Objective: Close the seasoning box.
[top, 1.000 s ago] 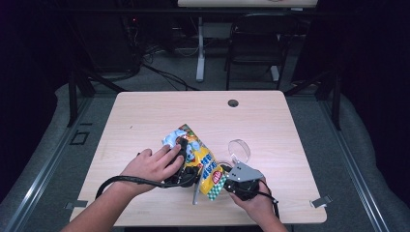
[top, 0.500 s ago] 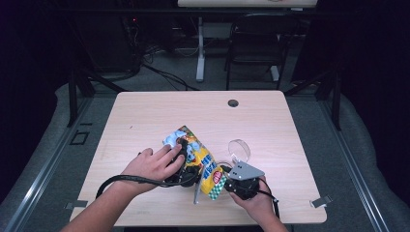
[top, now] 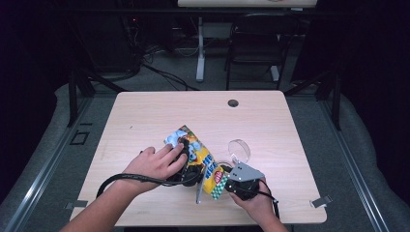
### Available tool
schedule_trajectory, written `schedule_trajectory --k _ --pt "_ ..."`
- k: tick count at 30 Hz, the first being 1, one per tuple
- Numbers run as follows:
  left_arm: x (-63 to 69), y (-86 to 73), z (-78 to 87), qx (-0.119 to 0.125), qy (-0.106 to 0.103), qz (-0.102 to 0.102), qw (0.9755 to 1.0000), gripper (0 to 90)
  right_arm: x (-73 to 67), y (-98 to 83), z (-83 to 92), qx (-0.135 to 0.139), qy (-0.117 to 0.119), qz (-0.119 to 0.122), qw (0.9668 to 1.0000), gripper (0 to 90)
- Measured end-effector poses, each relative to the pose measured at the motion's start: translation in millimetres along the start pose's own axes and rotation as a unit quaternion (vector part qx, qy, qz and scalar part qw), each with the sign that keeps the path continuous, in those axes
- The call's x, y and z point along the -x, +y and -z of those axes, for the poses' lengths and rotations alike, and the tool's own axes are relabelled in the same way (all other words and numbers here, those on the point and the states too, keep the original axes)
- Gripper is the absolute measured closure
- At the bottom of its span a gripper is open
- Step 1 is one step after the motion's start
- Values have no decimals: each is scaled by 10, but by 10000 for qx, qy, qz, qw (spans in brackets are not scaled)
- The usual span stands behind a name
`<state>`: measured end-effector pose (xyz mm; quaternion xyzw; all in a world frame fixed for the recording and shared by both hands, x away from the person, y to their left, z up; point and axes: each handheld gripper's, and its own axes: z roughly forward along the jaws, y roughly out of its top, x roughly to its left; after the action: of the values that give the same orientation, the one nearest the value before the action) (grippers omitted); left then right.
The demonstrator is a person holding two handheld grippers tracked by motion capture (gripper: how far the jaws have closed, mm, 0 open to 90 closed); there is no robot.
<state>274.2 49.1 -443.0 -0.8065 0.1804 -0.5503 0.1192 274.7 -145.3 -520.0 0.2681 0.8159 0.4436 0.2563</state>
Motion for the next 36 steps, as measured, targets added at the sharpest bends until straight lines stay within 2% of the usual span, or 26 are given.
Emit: schedule_trajectory --k 6,10,15,18,22,36 --pt "-11 3 11 -24 -32 -51 10000 717 -11 3 0 29 -68 47 10000 699" --pt "-8 0 14 -20 56 -45 10000 717 -4 10 1 17 4 -23 10000 703" --pt "-21 -7 17 -36 -1 -30 10000 716 25 16 5 56 132 -249 9996 705" --pt "-26 -10 16 -24 27 -45 10000 716 28 18 5 51 147 -279 9995 705" --pt "-37 -13 19 -33 -51 -56 10000 715 27 23 3 38 174 -280 9994 705" --pt "-61 -4 29 -83 -32 -129 9999 715 17 33 4 51 179 -272 9995 705"
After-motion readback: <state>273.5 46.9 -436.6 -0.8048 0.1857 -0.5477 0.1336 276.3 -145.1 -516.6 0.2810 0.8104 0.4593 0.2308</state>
